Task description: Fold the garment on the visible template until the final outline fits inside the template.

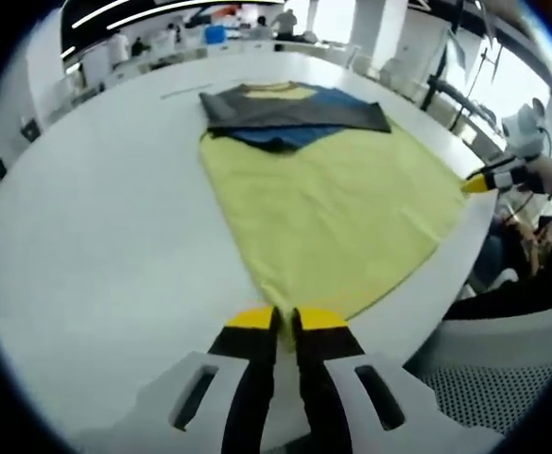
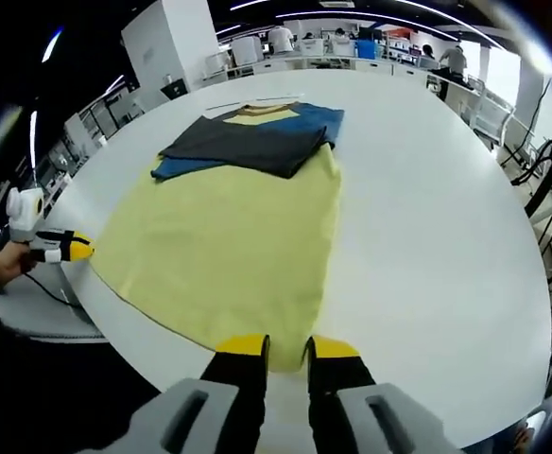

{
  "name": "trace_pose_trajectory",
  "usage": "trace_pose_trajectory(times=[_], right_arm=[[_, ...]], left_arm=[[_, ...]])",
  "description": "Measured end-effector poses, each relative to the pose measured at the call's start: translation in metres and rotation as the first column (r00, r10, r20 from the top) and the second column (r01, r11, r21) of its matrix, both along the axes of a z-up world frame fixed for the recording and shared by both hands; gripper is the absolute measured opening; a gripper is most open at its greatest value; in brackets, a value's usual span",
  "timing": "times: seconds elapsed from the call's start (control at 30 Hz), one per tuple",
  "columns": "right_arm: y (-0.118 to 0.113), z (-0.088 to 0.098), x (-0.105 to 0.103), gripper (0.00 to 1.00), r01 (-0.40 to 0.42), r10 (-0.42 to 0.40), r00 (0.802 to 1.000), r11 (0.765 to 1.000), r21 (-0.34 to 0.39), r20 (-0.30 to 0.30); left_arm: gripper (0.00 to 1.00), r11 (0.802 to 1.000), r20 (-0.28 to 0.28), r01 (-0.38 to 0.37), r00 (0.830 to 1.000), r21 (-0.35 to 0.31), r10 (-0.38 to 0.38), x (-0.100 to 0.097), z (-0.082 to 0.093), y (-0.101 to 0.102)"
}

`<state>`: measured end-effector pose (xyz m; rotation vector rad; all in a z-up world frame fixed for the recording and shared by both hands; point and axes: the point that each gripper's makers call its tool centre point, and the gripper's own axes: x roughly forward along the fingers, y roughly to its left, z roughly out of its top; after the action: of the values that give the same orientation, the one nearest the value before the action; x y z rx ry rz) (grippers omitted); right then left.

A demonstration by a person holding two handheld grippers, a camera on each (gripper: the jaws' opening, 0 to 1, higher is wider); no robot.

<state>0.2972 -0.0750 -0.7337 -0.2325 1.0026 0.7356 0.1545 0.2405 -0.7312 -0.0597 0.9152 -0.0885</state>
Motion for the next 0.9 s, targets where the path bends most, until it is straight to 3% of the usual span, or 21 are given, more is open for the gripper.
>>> trace_pose_trajectory(times=[0.27,0.5,0.9], right_arm=[[-0.003,-0.001,-0.001,0.0,-0.014,0.014,1.0,1.0,0.0,0.014],[0.0,0.006,-0.007,0.0,-0.033,0.032,0.999,0.999,0.02,0.038],[0.004,0.012,-0.027,0.0,-0.085,0.085,0.996,0.996,0.018,0.021]], left_arm=[[0.0,1.0,-0.015,0.0,1.0,0.008,0.0,-0.002,0.0,0.001],[0.0,1.0,-0.018,-0.001,1.0,-0.004,0.001,-0.007,0.002,0.001],[0.0,0.999,-0.048,-0.006,0.999,-0.046,0.003,-0.029,0.011,0.007]])
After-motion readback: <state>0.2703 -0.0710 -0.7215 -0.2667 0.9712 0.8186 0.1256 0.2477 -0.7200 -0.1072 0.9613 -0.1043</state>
